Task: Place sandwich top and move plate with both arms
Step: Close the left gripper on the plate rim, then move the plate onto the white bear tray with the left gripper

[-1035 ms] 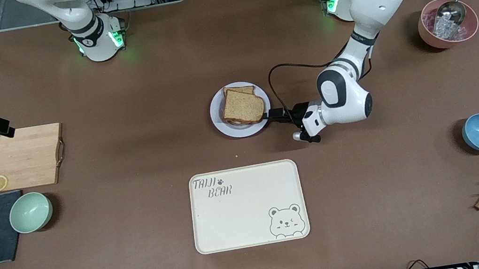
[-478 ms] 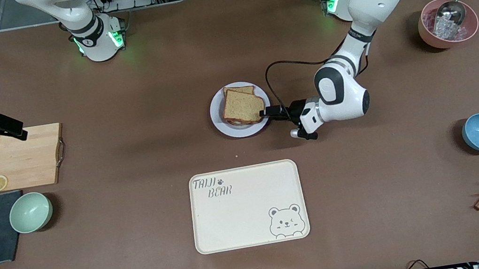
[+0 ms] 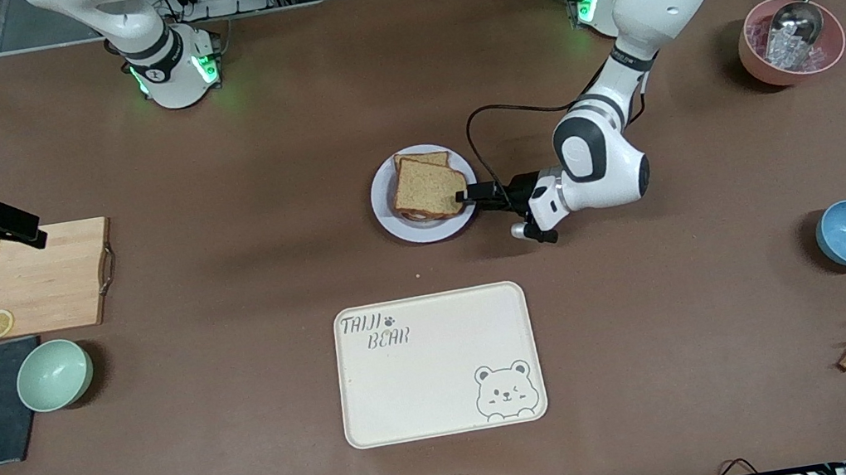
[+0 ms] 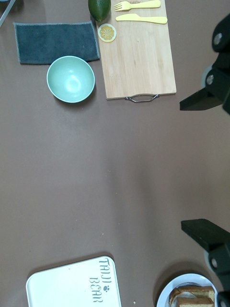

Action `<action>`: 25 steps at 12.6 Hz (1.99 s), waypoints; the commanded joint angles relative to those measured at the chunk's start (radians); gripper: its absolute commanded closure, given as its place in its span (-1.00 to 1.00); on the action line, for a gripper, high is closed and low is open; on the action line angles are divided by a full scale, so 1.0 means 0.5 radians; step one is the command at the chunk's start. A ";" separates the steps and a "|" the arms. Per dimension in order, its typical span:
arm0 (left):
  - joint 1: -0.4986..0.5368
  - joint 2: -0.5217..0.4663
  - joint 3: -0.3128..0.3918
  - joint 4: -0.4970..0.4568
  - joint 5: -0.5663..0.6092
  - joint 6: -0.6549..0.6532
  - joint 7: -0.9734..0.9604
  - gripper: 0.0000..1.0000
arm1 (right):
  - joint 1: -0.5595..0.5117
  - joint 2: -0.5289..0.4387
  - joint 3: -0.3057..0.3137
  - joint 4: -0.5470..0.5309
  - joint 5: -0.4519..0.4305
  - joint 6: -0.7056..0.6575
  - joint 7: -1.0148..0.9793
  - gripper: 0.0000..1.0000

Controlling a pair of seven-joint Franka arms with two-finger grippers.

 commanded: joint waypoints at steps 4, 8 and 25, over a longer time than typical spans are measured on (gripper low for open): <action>0.078 -0.044 -0.020 -0.109 -0.093 0.021 0.195 -1.00 | 0.024 -0.061 -0.029 -0.073 -0.019 0.033 0.008 -1.00; 0.090 -0.062 -0.023 -0.134 -0.099 0.018 0.229 0.52 | 0.024 -0.061 -0.029 -0.076 -0.019 0.018 0.008 -1.00; 0.111 -0.016 -0.179 -0.119 -0.837 -0.128 0.774 1.00 | 0.018 -0.055 -0.029 -0.076 -0.019 -0.004 0.011 -1.00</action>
